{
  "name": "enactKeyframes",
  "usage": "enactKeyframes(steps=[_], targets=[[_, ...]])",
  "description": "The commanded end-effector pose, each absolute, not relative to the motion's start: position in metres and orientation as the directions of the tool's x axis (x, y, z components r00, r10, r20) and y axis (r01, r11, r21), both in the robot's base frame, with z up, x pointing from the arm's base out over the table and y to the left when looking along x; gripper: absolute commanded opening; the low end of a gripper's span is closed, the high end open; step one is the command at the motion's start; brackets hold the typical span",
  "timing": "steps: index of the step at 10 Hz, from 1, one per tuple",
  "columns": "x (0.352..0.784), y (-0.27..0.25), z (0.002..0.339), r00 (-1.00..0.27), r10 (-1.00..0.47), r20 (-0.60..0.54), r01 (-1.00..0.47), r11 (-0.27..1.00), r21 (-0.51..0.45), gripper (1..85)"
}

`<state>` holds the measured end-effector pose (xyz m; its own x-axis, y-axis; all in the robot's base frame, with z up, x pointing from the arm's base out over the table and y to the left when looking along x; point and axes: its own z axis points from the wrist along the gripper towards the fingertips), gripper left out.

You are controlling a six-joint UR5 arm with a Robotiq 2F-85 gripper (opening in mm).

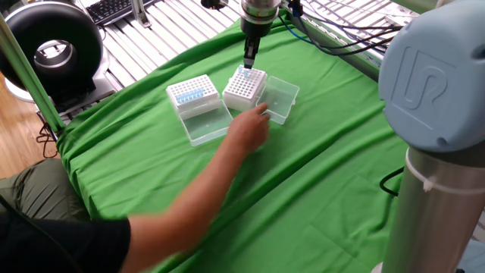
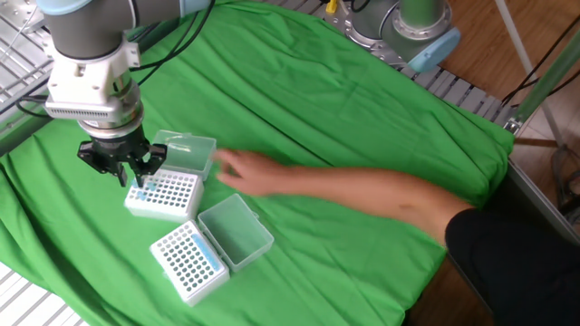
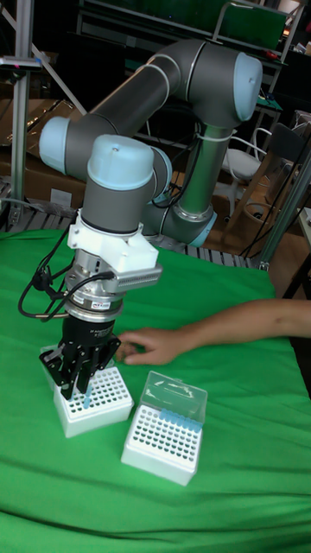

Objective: Insert a medium pipette tip into the holder for medium pipette tips

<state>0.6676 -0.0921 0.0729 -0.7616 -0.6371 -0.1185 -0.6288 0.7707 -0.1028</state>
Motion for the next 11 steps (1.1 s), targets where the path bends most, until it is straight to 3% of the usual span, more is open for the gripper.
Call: enactKeyframes(steps=[1,11], targets=[[0.6717,-0.0897,0.0686,-0.764,-0.629,-0.141,-0.622,0.777,-0.096,29.3],[0.6632,-0.0981,0.0705,-0.792,-0.599,-0.118,-0.591,0.800,-0.099,11.0]])
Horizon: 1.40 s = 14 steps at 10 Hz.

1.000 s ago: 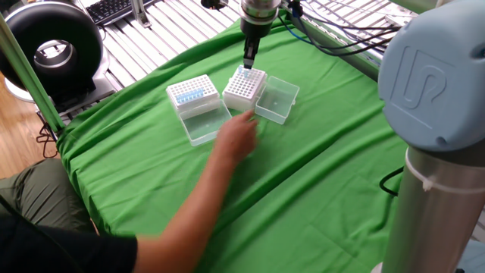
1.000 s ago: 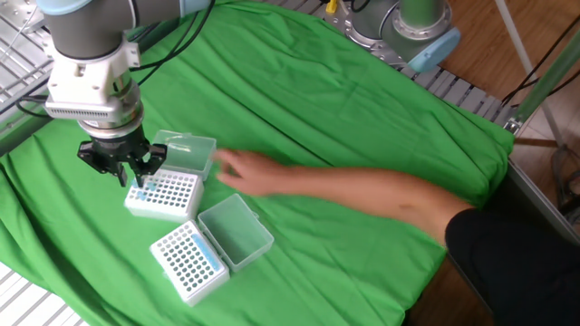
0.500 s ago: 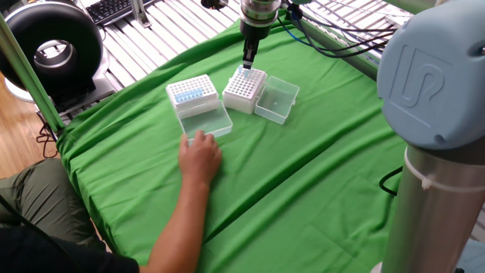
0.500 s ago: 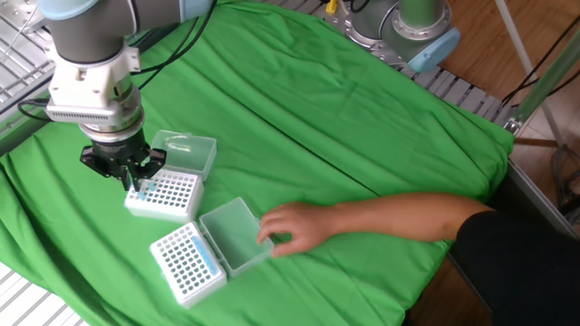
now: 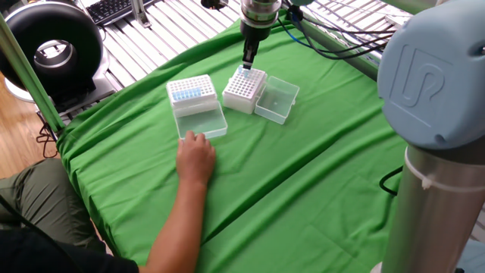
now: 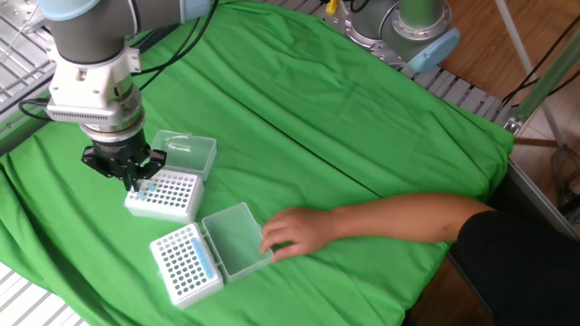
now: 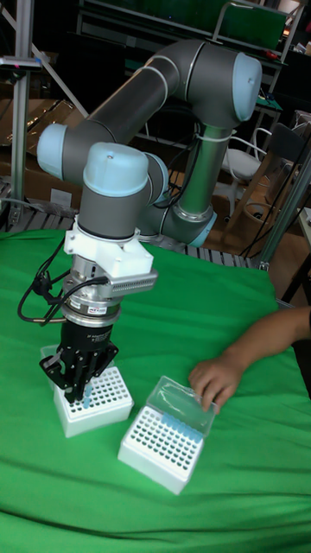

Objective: Insert a medium pipette tip into the holder for medium pipette tips

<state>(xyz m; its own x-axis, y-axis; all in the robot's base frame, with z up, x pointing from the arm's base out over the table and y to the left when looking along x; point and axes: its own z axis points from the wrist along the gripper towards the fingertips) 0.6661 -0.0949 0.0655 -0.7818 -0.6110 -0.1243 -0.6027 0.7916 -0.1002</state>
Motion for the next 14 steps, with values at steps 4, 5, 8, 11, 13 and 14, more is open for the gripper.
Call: enactKeyframes(steps=[4,5,8,11,13,14], targets=[[0.660,-0.099,0.081,-0.797,-0.597,-0.091,-0.589,0.802,-0.099,10.7],[0.657,-0.097,0.089,-0.799,-0.596,-0.078,-0.589,0.803,-0.094,10.7],[0.651,-0.089,0.118,-0.812,-0.583,-0.032,-0.579,0.811,-0.088,10.7],[0.649,-0.081,0.141,-0.824,-0.567,0.004,-0.565,0.820,-0.097,10.7],[0.648,-0.072,0.155,-0.835,-0.550,0.024,-0.550,0.829,-0.102,10.7],[0.649,-0.059,0.161,-0.846,-0.533,0.021,-0.533,0.842,-0.085,10.7]])
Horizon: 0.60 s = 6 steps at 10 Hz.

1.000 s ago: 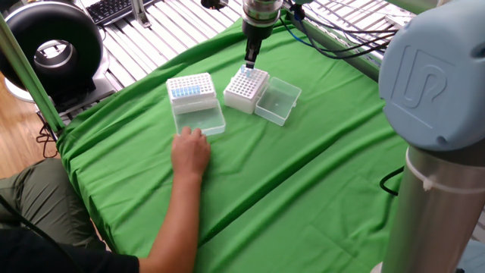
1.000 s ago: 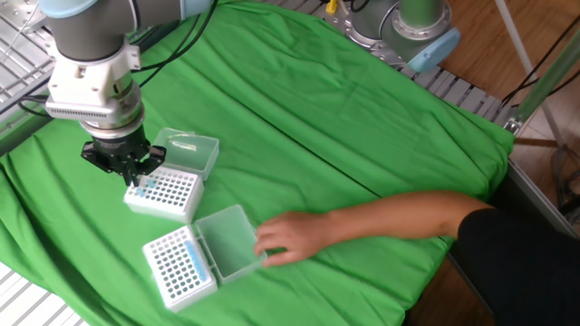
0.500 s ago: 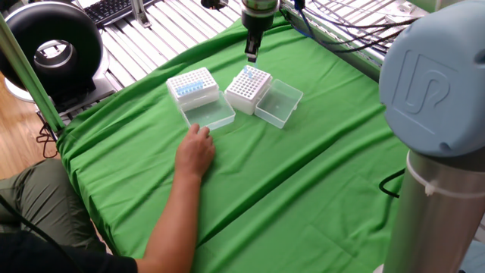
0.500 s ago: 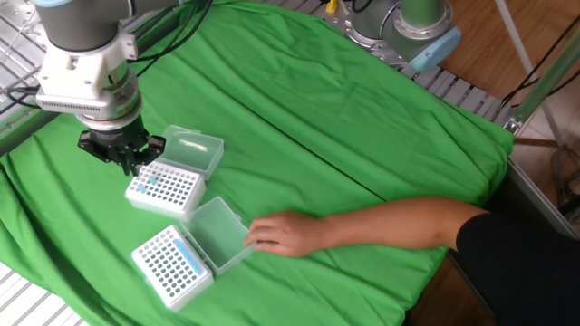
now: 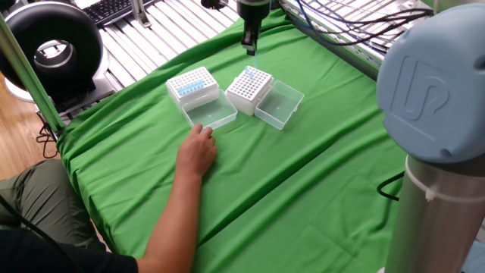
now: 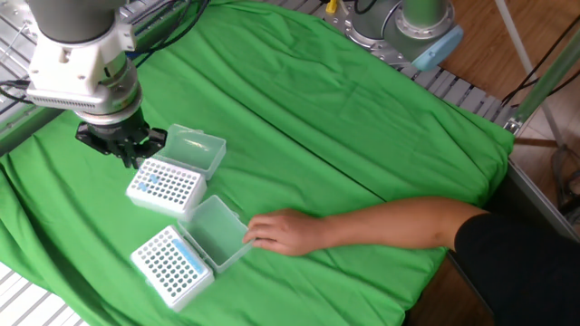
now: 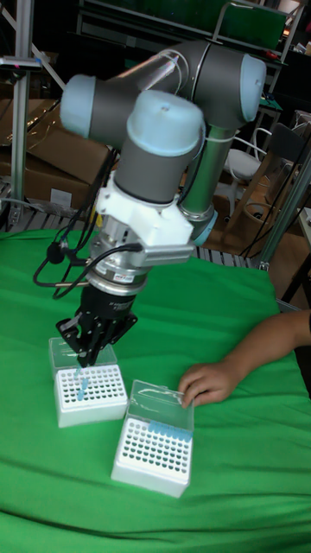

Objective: Insert a medium pipette tip into the holder for medium pipette tips

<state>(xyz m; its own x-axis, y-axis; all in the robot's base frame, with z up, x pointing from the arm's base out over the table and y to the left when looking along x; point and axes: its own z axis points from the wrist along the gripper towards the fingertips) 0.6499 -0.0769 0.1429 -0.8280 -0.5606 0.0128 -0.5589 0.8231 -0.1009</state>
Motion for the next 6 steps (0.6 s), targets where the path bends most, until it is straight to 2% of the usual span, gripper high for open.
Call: enactKeyframes(steps=[1,6], targets=[[0.652,-0.043,0.162,-0.857,-0.515,0.004,-0.515,0.855,-0.060,10.7],[0.666,0.007,0.150,-0.885,-0.464,-0.029,-0.464,0.886,-0.005,10.7]])
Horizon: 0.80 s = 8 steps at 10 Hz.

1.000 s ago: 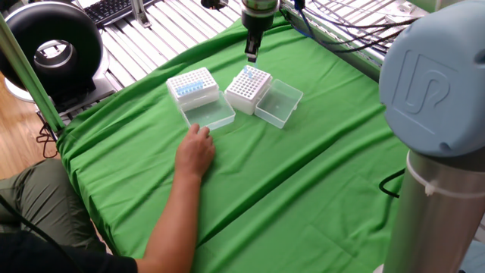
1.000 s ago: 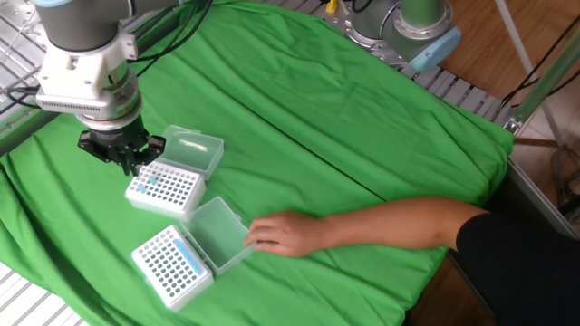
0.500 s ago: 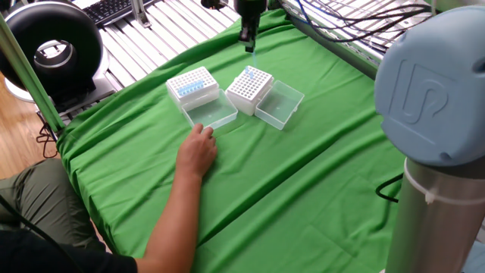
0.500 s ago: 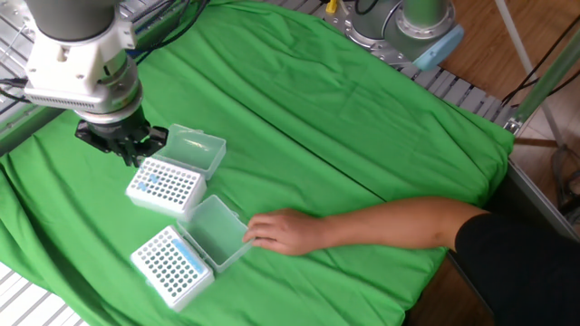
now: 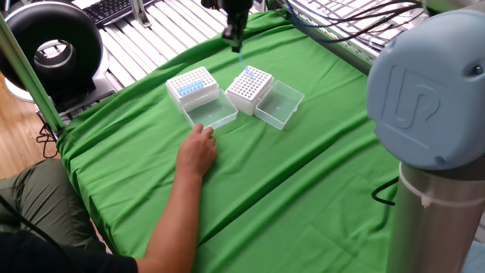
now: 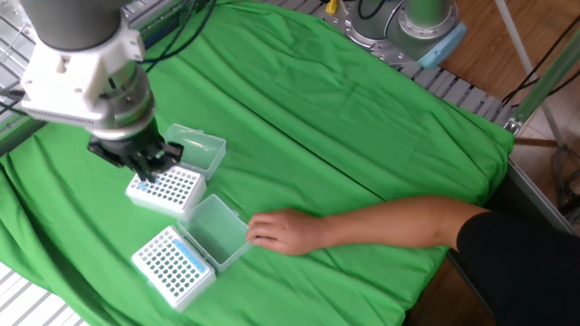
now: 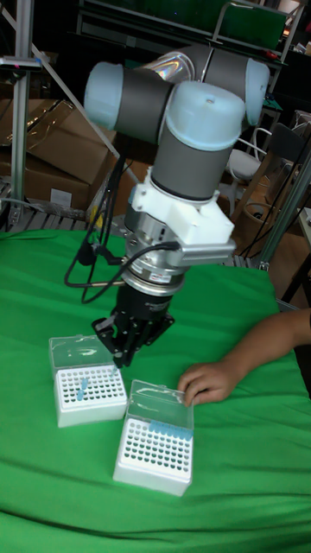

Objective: Insert a medium pipette tip into the holder for medium pipette tips

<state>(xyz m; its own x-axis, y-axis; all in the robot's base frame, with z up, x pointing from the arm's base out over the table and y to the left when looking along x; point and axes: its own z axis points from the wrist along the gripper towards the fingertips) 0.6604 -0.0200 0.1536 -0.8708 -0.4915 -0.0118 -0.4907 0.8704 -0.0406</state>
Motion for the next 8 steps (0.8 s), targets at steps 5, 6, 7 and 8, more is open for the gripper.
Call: enactKeyframes(steps=[5,6,7,8], targets=[[0.681,0.027,0.134,-0.895,-0.442,-0.061,-0.442,0.897,-0.016,10.0],[0.684,0.030,0.134,-0.898,-0.436,-0.063,-0.436,0.900,-0.019,10.0],[0.687,0.033,0.134,-0.899,-0.432,-0.065,-0.432,0.902,-0.021,9.7],[0.693,0.035,0.133,-0.899,-0.432,-0.076,-0.432,0.902,-0.023,9.7]])
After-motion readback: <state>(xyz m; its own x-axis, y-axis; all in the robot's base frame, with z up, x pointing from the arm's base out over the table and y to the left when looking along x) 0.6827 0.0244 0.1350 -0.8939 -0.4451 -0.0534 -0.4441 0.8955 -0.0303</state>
